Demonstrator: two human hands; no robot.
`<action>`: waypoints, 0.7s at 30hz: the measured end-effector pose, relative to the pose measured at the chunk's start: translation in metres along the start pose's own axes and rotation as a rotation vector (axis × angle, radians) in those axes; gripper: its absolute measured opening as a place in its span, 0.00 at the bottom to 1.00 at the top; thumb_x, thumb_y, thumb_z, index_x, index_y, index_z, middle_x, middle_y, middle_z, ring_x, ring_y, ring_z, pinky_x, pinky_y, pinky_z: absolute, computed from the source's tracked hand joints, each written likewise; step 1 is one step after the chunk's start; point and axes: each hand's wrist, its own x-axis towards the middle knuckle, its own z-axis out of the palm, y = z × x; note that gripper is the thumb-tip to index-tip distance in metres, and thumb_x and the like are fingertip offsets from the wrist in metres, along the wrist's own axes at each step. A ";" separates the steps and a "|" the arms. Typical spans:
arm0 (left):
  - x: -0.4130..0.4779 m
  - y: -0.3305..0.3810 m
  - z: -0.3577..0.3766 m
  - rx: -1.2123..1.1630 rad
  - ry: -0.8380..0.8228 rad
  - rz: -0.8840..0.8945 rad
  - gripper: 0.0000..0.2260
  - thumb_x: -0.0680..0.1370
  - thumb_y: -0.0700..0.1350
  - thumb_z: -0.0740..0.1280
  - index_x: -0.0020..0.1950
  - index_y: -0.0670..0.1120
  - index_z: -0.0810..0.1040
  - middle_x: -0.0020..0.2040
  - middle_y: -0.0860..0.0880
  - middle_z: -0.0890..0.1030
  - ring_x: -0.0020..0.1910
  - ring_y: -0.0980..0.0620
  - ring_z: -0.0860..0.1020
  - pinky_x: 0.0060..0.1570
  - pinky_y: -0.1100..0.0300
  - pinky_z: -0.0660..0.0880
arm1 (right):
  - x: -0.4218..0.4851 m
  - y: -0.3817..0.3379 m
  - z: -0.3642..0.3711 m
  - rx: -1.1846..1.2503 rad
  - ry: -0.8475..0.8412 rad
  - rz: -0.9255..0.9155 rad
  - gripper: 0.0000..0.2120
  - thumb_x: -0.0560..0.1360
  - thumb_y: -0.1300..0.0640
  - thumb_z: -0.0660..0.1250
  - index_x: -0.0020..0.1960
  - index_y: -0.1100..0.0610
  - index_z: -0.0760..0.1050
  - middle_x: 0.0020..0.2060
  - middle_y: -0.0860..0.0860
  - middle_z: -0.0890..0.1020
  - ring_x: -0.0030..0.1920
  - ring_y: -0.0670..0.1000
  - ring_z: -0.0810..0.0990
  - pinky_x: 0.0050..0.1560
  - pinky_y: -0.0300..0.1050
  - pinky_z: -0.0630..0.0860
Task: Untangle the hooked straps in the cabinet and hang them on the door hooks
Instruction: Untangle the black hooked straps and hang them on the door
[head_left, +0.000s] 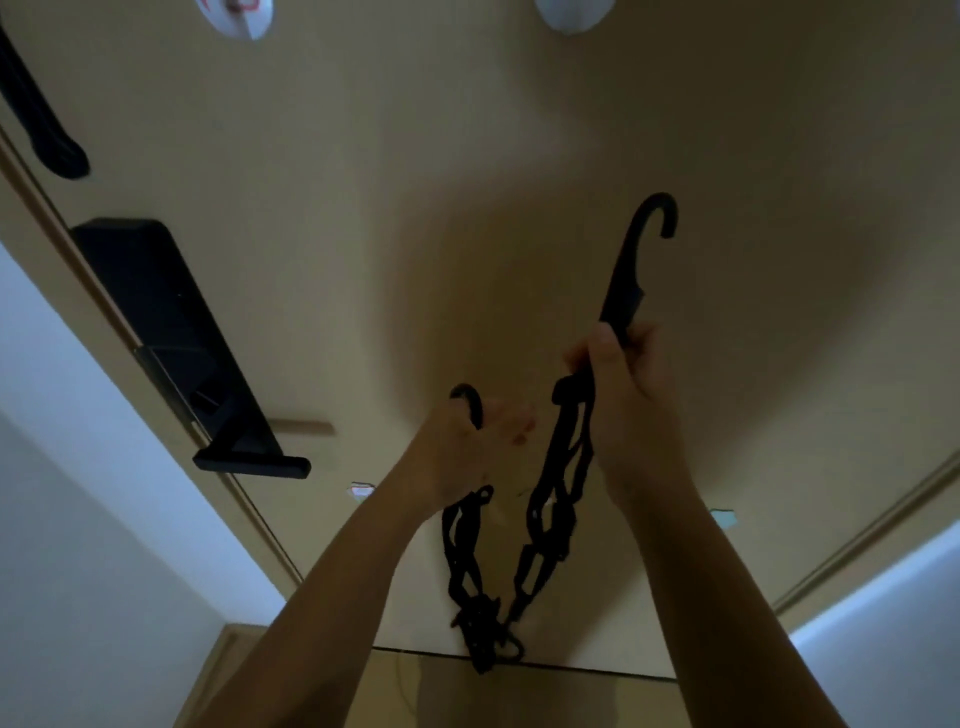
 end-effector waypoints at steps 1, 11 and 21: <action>-0.002 -0.003 0.004 0.042 -0.062 0.023 0.12 0.78 0.49 0.63 0.52 0.44 0.82 0.44 0.46 0.84 0.42 0.57 0.81 0.40 0.64 0.76 | 0.000 -0.004 -0.001 0.023 0.002 -0.003 0.07 0.80 0.54 0.55 0.50 0.57 0.66 0.36 0.47 0.75 0.32 0.40 0.75 0.32 0.28 0.72; 0.004 -0.020 0.031 0.068 -0.104 -0.054 0.16 0.74 0.44 0.69 0.37 0.48 0.61 0.29 0.52 0.66 0.19 0.61 0.67 0.23 0.69 0.63 | 0.000 -0.010 0.021 0.385 0.076 0.175 0.10 0.80 0.53 0.54 0.42 0.54 0.67 0.30 0.47 0.75 0.27 0.42 0.75 0.39 0.43 0.74; 0.011 -0.034 -0.003 -0.002 -0.221 -0.085 0.08 0.71 0.37 0.66 0.34 0.44 0.69 0.26 0.52 0.73 0.25 0.58 0.70 0.31 0.65 0.69 | 0.022 0.006 -0.007 0.860 0.242 0.307 0.13 0.80 0.53 0.55 0.38 0.56 0.67 0.27 0.49 0.73 0.29 0.48 0.71 0.47 0.48 0.72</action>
